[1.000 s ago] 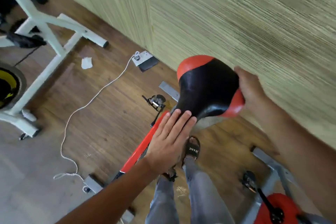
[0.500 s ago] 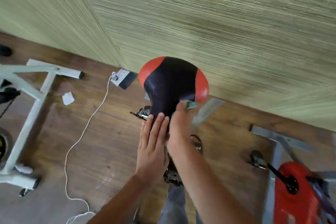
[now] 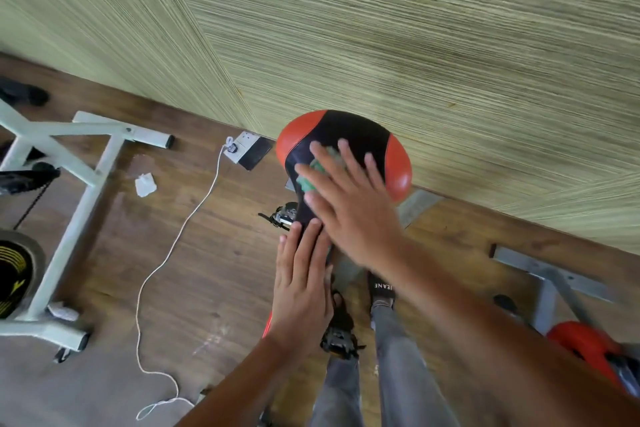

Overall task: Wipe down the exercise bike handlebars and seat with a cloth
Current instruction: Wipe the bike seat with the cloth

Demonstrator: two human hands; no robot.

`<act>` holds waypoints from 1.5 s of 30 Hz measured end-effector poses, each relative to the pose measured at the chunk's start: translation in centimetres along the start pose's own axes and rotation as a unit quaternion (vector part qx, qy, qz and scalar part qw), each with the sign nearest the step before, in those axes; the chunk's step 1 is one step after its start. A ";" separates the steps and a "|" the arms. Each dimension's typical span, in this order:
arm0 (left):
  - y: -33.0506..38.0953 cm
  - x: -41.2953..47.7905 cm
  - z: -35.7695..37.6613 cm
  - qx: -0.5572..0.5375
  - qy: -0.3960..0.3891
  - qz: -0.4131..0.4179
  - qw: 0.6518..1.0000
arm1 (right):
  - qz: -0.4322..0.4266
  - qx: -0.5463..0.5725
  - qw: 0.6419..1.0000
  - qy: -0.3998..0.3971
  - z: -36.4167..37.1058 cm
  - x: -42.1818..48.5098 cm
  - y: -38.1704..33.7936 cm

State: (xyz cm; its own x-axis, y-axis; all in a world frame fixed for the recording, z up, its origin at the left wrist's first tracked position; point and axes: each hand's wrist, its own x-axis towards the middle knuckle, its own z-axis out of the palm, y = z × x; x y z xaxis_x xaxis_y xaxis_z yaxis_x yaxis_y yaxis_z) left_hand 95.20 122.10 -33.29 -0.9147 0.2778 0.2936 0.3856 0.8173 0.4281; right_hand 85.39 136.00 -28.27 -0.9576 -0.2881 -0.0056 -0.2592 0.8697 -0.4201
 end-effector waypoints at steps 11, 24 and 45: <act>0.7 -3.1 -1.6 0.029 -0.049 0.036 0.998 | -0.188 -0.027 0.979 -0.073 -1.1 0.1 1.0; -0.5 -6.2 -4.5 0.031 -0.088 -0.005 0.996 | -0.069 0.017 0.997 0.016 0.8 -2.9 -1.6; 0.6 5.0 -4.5 -0.629 -0.001 -0.543 0.556 | -0.195 0.003 0.980 -0.030 1.0 -4.9 -1.8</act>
State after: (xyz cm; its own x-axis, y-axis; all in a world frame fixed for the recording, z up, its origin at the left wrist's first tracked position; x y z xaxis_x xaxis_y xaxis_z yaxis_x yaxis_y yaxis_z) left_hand 91.37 121.70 -27.70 -0.6900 -0.0339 -0.7230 -0.6164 -0.4962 0.6115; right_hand 90.71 135.51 -28.40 -0.7771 -0.6209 0.1030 -0.6027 0.6869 -0.4061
